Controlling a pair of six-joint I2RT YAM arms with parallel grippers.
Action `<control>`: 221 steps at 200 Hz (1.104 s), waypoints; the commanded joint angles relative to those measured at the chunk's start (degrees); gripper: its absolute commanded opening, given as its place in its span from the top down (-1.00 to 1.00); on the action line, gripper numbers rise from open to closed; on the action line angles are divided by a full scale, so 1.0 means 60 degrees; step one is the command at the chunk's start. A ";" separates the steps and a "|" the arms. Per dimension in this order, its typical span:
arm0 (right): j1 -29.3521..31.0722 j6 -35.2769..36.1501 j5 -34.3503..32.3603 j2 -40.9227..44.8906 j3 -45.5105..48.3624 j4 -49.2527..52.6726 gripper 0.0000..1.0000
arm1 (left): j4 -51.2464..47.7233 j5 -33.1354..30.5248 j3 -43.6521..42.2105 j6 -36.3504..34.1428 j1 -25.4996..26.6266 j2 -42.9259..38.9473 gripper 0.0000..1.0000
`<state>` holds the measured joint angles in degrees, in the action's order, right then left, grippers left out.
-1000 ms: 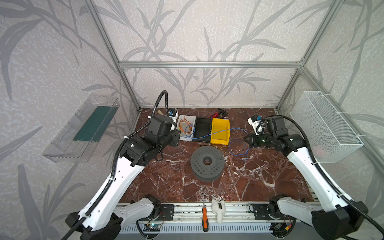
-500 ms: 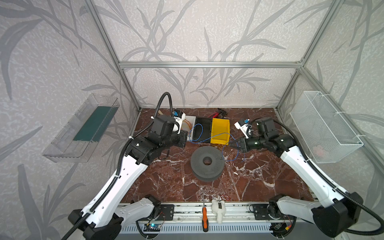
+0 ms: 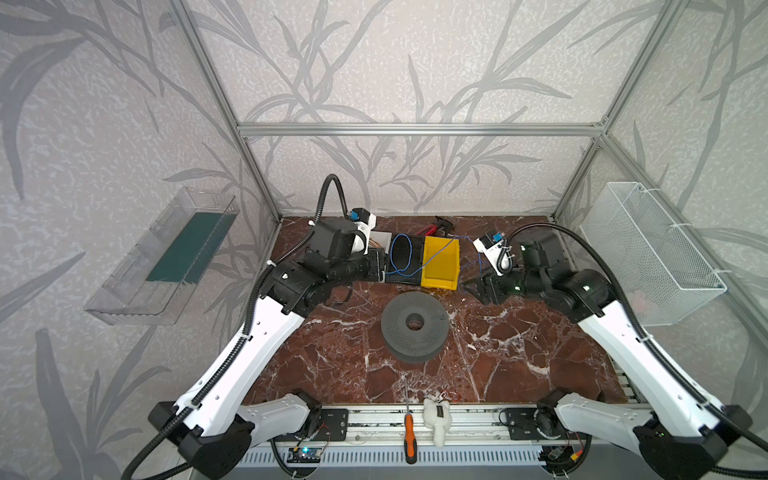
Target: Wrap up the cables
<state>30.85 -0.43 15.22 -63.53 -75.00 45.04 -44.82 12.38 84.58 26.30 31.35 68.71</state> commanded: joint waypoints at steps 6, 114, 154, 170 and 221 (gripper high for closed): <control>0.1315 0.0761 -0.1517 0.0131 -0.0364 -0.0419 -0.40 | -0.0775 -0.0126 0.0928 0.0594 0.0177 0.0455 1.00; 0.3468 0.1000 -0.0705 -0.2991 -0.0757 -0.3840 -0.43 | -0.1197 -0.0291 0.1530 0.0961 0.0635 0.0808 1.00; 0.3471 0.0433 -0.0745 -0.3629 -0.0281 -0.5203 -0.40 | -0.1028 -0.0142 0.1421 0.1065 0.0634 0.0632 1.00; 0.3459 0.0257 -0.0898 -0.3816 -0.0107 -0.5720 -0.21 | -0.0984 -0.0107 0.1388 0.1069 0.0635 0.0566 1.00; 0.3455 0.0286 -0.1785 -0.3665 0.0252 -0.5752 0.87 | -0.1229 -0.0309 0.1344 0.0943 0.0624 0.0341 1.00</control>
<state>51.59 1.43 7.51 -86.54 -75.22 12.45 -51.44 10.00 92.09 32.12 34.48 72.77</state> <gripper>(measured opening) 0.113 0.048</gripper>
